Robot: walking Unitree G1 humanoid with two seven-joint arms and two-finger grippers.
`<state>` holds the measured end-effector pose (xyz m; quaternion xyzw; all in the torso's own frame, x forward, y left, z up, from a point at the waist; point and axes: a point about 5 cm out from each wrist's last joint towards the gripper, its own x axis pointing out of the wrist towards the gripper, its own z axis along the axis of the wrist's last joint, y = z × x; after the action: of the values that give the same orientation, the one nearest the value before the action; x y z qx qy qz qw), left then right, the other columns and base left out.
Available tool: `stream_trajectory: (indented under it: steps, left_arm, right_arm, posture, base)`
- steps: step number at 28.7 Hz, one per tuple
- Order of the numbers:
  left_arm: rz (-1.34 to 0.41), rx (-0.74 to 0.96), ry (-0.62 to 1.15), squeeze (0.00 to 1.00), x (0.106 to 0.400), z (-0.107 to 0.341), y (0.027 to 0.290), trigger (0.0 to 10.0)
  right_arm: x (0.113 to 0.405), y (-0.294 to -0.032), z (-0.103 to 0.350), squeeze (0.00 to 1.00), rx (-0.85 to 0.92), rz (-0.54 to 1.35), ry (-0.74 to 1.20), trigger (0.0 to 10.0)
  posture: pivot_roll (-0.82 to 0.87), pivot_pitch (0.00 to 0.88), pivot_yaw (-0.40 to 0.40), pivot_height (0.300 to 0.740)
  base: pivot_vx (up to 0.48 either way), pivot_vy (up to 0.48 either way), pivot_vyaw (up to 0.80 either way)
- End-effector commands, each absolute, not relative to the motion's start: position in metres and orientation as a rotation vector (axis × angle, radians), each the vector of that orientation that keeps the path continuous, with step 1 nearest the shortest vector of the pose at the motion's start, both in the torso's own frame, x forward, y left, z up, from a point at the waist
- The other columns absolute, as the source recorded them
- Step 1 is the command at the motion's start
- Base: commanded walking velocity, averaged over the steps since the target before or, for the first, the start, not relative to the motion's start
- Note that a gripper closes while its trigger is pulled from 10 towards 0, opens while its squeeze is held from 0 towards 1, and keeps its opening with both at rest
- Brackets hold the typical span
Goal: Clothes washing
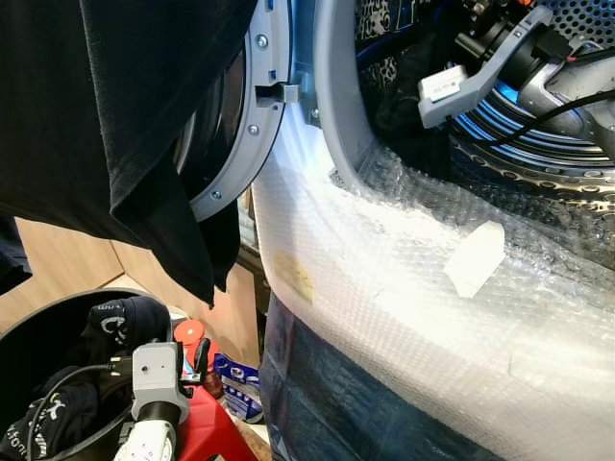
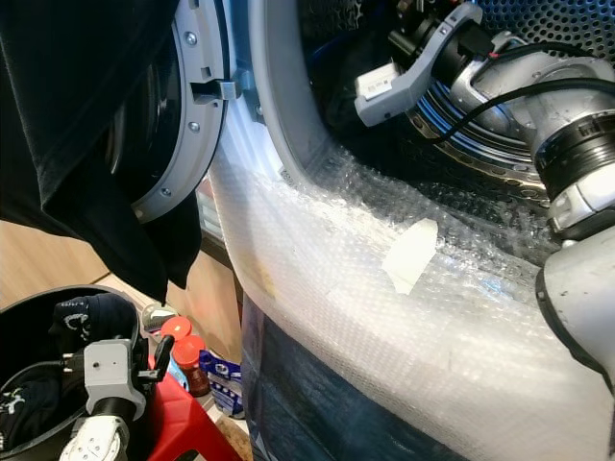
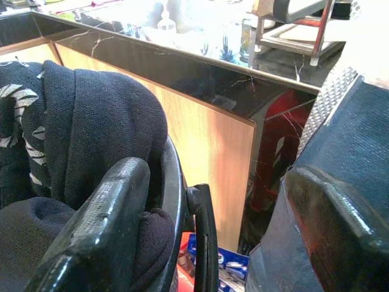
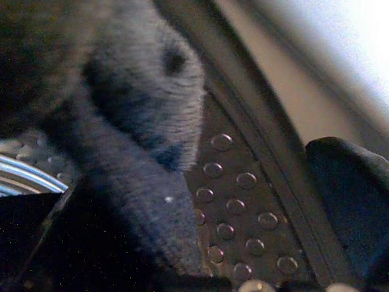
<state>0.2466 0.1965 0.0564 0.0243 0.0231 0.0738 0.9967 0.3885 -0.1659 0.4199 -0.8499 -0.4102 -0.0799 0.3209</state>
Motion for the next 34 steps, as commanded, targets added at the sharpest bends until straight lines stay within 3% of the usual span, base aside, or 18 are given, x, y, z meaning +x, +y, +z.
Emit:
stream_trajectory:
  steps: [1, 4, 7, 11, 15, 21, 24, 32, 34]
  left_arm:
    - [0.116, 0.047, 0.086, 0.00, 0.245, 0.050, 0.192, 10.0]
    - [0.112, 0.047, 0.090, 0.00, 0.245, 0.049, 0.191, 10.0]
    - [0.096, 0.059, 0.095, 0.00, 0.245, 0.049, 0.191, 10.0]
    - [0.093, 0.060, 0.094, 0.00, 0.246, 0.050, 0.191, 10.0]
    - [0.081, 0.063, 0.104, 0.00, 0.245, 0.049, 0.190, 10.0]
    - [0.064, 0.068, 0.117, 0.00, 0.246, 0.047, 0.189, 10.0]
    - [0.058, 0.082, 0.139, 0.00, 0.246, 0.045, 0.190, 10.0]
    - [0.053, 0.090, 0.173, 0.00, 0.245, 0.041, 0.192, 10.0]
    - [0.052, 0.089, 0.180, 0.00, 0.245, 0.040, 0.192, 10.0]
  right_arm:
    - [0.383, -0.171, 0.434, 0.00, -2.276, -0.275, -1.108, 10.0]
    - [0.381, -0.170, 0.439, 0.00, -2.269, -0.312, -1.140, 10.0]
    - [0.370, -0.175, 0.462, 0.00, -1.954, -0.430, -1.158, 10.0]
    - [0.369, -0.185, 0.468, 0.00, -1.853, -0.492, -1.092, 10.0]
    - [0.373, -0.208, 0.469, 0.00, -1.945, -0.649, -0.914, 10.0]
    - [0.364, -0.230, 0.482, 0.00, -1.954, -0.846, -0.810, 10.0]
    - [0.363, -0.245, 0.484, 0.00, -1.951, -0.933, -0.659, 10.0]
    - [0.365, -0.247, 0.479, 0.00, -1.914, -0.918, -0.609, 10.0]
    - [0.375, -0.238, 0.465, 0.00, -1.744, -0.715, -0.618, 10.0]
  posture:
    - [0.13, 0.000, -0.017, 0.740]
    - [0.13, 0.000, -0.016, 0.740]
    - [0.13, 0.000, -0.003, 0.740]
    - [0.13, 0.000, -0.003, 0.740]
    - [0.12, 0.000, 0.004, 0.740]
    - [0.13, 0.000, 0.008, 0.740]
    - [0.13, 0.000, 0.011, 0.740]
    - [0.13, 0.000, 0.015, 0.740]
    - [0.13, 0.000, 0.015, 0.740]
  base:
    - [0.000, 0.000, 0.00]
    - [0.000, 0.000, 0.00]
    - [0.000, 0.000, 0.00]
    - [0.000, 0.000, 0.00]
    - [0.000, 0.000, 0.00]
    - [0.000, 0.000, 0.00]
    - [0.000, 0.000, 0.00]
    - [0.000, 0.000, 0.00]
    - [0.000, 0.000, 0.00]
